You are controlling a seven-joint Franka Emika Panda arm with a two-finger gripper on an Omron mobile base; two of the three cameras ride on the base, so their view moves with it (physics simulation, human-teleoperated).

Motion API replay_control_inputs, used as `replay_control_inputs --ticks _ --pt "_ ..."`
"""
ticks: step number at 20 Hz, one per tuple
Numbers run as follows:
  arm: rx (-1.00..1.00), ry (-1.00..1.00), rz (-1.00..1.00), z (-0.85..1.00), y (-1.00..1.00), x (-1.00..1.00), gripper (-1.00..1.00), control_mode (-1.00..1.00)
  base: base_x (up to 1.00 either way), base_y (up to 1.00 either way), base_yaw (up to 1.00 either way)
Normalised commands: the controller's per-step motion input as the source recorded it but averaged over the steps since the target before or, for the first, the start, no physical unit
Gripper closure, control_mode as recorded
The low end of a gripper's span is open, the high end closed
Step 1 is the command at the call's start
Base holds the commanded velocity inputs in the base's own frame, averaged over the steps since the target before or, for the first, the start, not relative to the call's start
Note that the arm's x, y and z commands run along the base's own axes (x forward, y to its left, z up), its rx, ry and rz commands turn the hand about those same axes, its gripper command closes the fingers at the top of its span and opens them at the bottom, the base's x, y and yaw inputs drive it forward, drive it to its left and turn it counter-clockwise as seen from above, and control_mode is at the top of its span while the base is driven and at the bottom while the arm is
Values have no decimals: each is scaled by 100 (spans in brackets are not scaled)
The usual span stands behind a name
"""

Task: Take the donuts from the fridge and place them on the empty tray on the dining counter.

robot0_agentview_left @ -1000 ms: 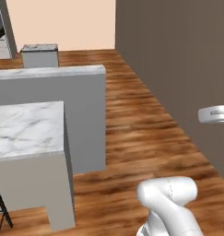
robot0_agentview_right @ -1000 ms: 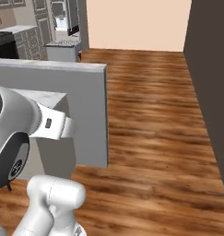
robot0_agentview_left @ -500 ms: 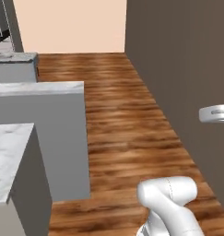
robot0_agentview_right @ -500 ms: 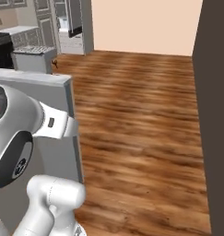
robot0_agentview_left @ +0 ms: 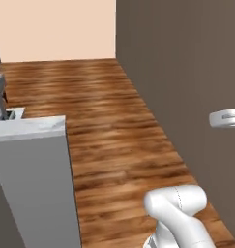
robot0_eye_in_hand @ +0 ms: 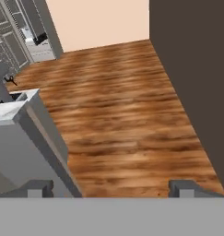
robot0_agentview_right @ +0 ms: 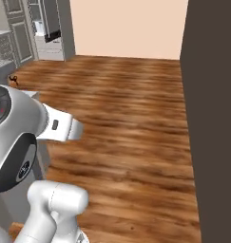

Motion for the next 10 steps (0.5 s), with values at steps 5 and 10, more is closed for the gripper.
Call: replay_control_inputs --ticks 5,10 --pt "0 0 0 0 0 0 -100 100 100 0 -25" --pt "0 0 0 0 0 0 -100 100 100 1 -13"
